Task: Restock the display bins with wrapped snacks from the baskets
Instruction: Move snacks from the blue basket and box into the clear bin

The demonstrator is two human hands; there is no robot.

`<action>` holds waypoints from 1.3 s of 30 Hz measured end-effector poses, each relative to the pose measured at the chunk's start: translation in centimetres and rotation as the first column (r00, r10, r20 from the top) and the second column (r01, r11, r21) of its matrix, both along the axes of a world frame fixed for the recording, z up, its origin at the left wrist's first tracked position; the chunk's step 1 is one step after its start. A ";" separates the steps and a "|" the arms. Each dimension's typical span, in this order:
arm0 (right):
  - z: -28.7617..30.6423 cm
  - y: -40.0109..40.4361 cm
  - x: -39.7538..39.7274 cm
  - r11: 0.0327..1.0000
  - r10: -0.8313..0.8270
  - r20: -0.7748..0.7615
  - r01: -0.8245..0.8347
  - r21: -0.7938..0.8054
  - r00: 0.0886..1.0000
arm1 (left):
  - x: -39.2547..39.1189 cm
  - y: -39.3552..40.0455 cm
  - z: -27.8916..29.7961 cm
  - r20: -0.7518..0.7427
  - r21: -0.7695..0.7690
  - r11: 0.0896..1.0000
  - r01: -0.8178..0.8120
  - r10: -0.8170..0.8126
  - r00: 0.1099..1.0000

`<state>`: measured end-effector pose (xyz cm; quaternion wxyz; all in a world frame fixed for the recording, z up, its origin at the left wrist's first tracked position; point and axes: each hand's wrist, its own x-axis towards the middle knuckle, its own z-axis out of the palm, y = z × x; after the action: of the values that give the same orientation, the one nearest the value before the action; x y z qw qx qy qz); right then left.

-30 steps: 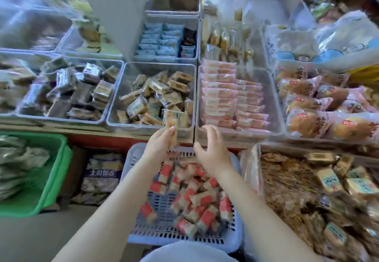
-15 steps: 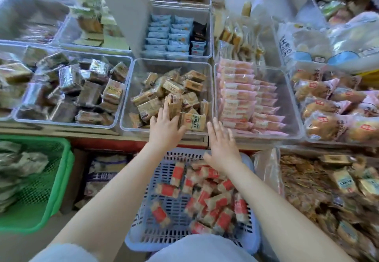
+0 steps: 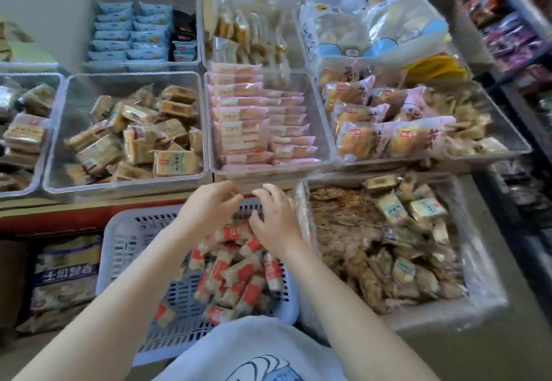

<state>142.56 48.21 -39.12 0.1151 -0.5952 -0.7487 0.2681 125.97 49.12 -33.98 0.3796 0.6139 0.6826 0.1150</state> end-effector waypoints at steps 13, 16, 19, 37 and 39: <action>-5.9 -6.8 32.6 0.626 -0.496 0.380 0.625 -0.466 0.781 | 24.9 -1.8 -4.5 0.272 -0.356 0.913 0.200 -0.103 0.957; -7.2 -7.0 34.2 0.558 -0.618 0.359 0.713 -0.425 0.699 | 27.1 -2.3 -5.5 0.272 -0.409 0.899 0.154 -0.040 0.961; -6.9 -6.6 35.2 0.509 -0.661 0.361 0.746 -0.429 0.658 | 28.6 -2.8 -5.5 0.248 -0.437 0.894 0.103 0.010 0.969; 5.8 -1.9 18.2 0.870 -0.493 -0.580 0.380 -0.314 0.649 | 17.5 -2.9 -2.0 0.631 -0.550 0.783 -0.290 0.617 0.471; 5.6 -0.6 14.6 0.902 -0.428 -0.503 0.322 -0.286 0.751 | 12.9 -3.4 -1.9 0.569 -0.521 0.754 -0.400 0.656 0.496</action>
<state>157.11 47.60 -33.52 0.3239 -0.6378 -0.5197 0.4671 138.88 45.72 -35.92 0.6555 0.2022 0.6397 0.3467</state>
